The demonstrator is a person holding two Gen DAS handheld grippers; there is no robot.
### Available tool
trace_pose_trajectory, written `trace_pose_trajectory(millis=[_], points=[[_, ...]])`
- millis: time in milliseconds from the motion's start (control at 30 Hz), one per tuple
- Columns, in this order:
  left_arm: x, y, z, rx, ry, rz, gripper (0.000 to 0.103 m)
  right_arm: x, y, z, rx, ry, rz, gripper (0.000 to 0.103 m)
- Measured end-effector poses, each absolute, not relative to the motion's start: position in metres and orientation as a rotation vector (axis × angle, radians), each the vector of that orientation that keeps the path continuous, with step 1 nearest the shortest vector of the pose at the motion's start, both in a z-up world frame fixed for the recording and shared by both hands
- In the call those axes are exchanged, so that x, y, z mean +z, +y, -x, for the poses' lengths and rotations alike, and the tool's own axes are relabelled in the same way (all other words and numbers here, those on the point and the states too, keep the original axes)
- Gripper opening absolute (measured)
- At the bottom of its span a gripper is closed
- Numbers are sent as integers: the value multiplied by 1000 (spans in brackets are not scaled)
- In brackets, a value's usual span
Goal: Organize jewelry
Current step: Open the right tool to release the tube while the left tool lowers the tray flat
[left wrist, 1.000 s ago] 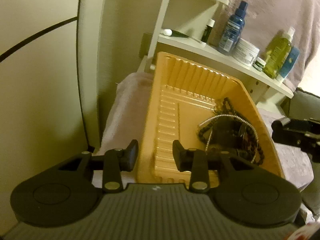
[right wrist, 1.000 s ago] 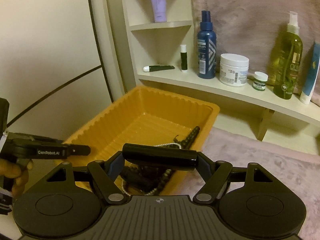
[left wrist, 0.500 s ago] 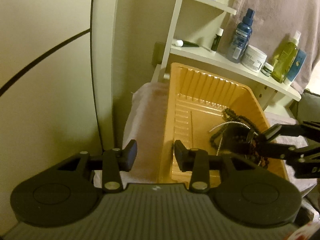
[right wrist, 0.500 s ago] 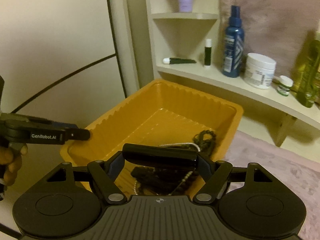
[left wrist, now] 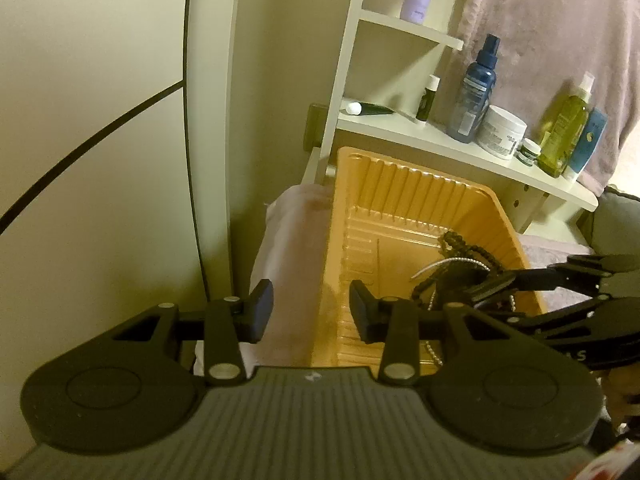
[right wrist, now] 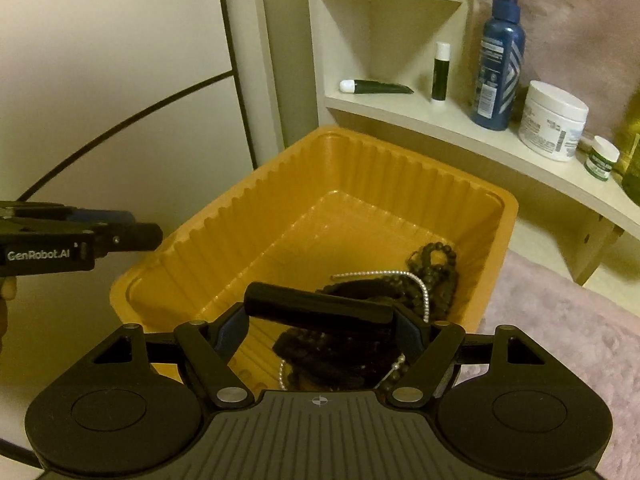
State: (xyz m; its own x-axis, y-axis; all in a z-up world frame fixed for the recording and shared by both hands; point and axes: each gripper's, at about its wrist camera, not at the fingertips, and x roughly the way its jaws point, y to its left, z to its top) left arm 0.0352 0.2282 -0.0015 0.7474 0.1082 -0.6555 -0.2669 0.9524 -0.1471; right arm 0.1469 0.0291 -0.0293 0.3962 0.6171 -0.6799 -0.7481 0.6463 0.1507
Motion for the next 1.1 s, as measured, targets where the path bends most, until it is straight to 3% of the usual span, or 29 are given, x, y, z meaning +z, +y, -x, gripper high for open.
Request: trace_pose_trajectory(millis=[467, 767, 1100], points=[[7, 219, -32, 212, 680, 204, 46, -22, 25, -142, 874, 758, 165, 84], [15, 204, -25, 216, 651, 167, 64, -12, -27, -142, 790, 745, 53, 84], [15, 175, -29, 186, 663, 133, 91, -8, -82, -138, 691, 771, -63, 84]])
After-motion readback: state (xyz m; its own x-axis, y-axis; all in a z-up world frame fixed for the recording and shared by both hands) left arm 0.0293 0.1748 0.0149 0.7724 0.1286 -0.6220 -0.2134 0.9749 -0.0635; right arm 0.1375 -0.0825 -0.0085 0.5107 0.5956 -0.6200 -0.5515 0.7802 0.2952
